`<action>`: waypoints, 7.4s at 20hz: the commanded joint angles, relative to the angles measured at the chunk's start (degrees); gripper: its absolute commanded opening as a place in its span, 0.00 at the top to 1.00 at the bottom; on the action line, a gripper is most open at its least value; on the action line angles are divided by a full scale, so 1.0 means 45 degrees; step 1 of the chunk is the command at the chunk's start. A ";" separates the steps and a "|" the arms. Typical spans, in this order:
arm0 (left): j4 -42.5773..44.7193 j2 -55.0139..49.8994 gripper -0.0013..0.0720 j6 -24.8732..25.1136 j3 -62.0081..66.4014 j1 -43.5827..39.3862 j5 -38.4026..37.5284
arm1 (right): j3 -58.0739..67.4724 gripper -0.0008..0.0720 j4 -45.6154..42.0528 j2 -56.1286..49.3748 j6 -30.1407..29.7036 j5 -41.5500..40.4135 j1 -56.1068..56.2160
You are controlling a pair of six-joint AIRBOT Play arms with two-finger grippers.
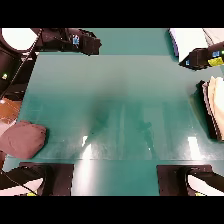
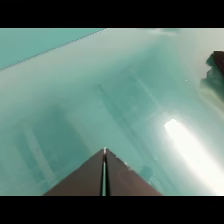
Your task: Fold the shirts.
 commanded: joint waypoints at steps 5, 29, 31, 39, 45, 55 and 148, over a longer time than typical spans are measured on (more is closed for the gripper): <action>0.1579 0.1156 0.95 -0.0078 -0.0010 0.1491 -0.2905 | 0.0015 0.97 0.0005 -0.0005 0.0005 0.0136 0.0000; 0.6781 0.6863 0.95 -0.2297 -1.1846 0.7844 -0.6222 | 0.0019 0.97 0.0015 0.0010 0.0000 -0.0321 0.0000; 0.6528 0.6863 0.95 -0.2293 -0.9578 0.7247 -0.6615 | 0.0316 0.97 0.0019 0.0044 0.0005 -0.0588 0.0000; 0.6538 0.6708 0.96 -0.2356 -0.1865 0.0165 -0.5668 | 0.3721 0.97 0.0005 0.0029 0.0005 -0.1467 -0.0389; 0.6645 0.2880 0.96 -0.2288 0.0194 -0.3259 -0.5508 | 0.4634 0.97 0.0010 0.0194 0.0019 -0.1404 -0.1647; 0.2759 -0.2715 0.23 -0.0291 0.0602 -0.6271 -0.1574 | 0.3803 0.97 0.0078 0.0277 0.0102 -0.0350 -0.2312; -0.1957 0.4401 0.23 0.2905 -0.9403 0.2453 -0.5353 | -0.5338 0.97 -0.0986 0.1778 0.1156 -0.0175 0.1695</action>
